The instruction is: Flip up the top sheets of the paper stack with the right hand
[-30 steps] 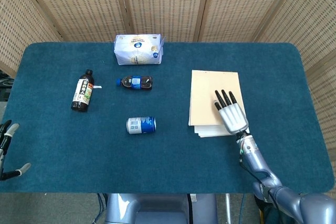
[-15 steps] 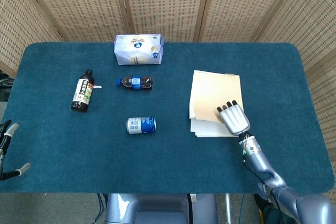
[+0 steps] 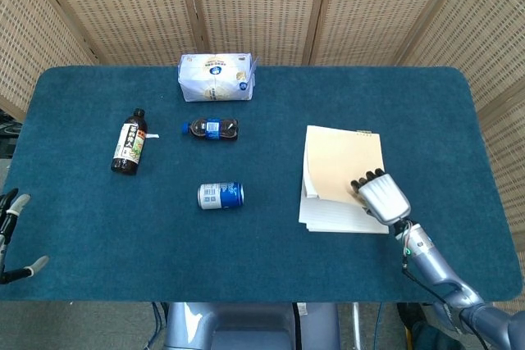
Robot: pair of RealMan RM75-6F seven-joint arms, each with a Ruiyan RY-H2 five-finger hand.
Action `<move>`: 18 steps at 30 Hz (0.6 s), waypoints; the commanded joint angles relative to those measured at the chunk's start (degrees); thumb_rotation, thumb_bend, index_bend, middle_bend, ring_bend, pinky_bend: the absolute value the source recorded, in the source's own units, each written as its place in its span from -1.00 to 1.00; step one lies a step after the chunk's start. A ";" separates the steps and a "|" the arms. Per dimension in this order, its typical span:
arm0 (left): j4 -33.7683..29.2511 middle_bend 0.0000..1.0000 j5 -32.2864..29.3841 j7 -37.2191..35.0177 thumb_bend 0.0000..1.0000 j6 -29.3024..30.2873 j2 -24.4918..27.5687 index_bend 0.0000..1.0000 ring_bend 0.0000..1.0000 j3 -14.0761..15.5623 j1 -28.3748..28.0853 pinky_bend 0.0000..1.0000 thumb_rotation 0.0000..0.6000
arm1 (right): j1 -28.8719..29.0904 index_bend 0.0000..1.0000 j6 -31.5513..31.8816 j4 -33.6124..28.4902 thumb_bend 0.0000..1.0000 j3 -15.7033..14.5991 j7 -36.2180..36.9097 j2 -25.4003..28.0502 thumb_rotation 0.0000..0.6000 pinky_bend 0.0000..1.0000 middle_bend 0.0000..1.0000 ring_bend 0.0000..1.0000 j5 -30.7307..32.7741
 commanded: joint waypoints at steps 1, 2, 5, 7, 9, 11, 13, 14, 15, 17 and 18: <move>-0.05 -1.00 0.30 0.15 -1.00 0.13 -0.08 -1.00 -1.00 0.14 0.07 -1.00 1.00 | -2.21 0.36 4.26 -11.87 0.14 -5.01 1.02 9.69 1.00 -0.08 0.27 -0.03 -5.70; -0.04 -1.00 0.33 0.16 -1.00 0.16 -0.09 -1.00 -1.00 0.15 0.08 -1.00 1.00 | -2.27 0.36 4.25 -12.99 0.14 -5.30 0.82 10.52 1.00 -0.08 0.27 -0.03 -5.99; -0.01 -1.00 0.40 0.23 -1.00 0.23 -0.13 -1.00 -1.00 0.18 0.11 -1.00 1.00 | -2.61 0.36 4.72 -15.92 0.14 -6.44 0.26 12.69 1.00 -0.08 0.27 -0.03 -7.40; -0.01 -1.00 0.41 0.27 -1.00 0.26 -0.18 -1.00 -1.00 0.20 0.14 -1.00 1.00 | -2.94 0.36 5.33 -17.69 0.14 -7.34 -0.10 14.13 1.00 -0.08 0.28 -0.03 -8.68; -0.01 -1.00 0.45 0.30 -1.00 0.28 -0.20 -1.00 -1.00 0.22 0.16 -1.00 1.00 | -3.26 0.36 5.94 -18.89 0.14 -8.13 -0.34 15.17 1.00 -0.08 0.28 -0.03 -9.83; -0.04 -1.00 0.50 0.34 -1.00 0.33 -0.22 -1.00 -1.00 0.24 0.18 -1.00 1.00 | -3.68 0.37 6.82 -20.14 0.14 -9.15 -0.60 16.42 1.00 -0.08 0.28 -0.03 -11.44; -0.06 -1.00 0.56 0.45 -1.00 0.32 -0.26 -1.00 -1.00 0.27 0.18 -1.00 1.00 | -4.01 0.37 7.29 -21.12 0.14 -9.92 -0.83 17.41 1.00 -0.08 0.28 -0.03 -12.59; -0.07 -1.00 0.59 0.53 -1.00 0.30 -0.29 -1.00 -1.00 0.30 0.18 -1.00 1.00 | -4.12 0.37 7.37 -21.64 0.14 -10.21 -0.90 17.88 1.00 -0.08 0.28 -0.03 -13.02; -0.07 -1.00 0.59 0.60 -1.00 0.28 -0.30 -1.00 -1.00 0.31 0.18 -1.00 1.00 | -4.15 0.37 7.36 -21.95 0.14 -10.30 -0.93 18.13 1.00 -0.08 0.28 -0.03 -13.20; -0.09 -1.00 0.60 0.75 -1.00 0.26 -0.35 -1.00 -1.00 0.33 0.17 -1.00 1.00 | -4.03 0.37 7.13 -22.64 0.14 -10.12 -0.88 18.60 1.00 -0.08 0.28 -0.03 -13.23; -0.11 -1.00 0.58 0.76 -1.00 0.23 -0.37 -1.00 -1.00 0.34 0.17 -1.00 1.00 | -3.88 0.37 7.10 -22.98 0.14 -9.72 -0.77 18.76 1.00 -0.08 0.28 -0.03 -12.98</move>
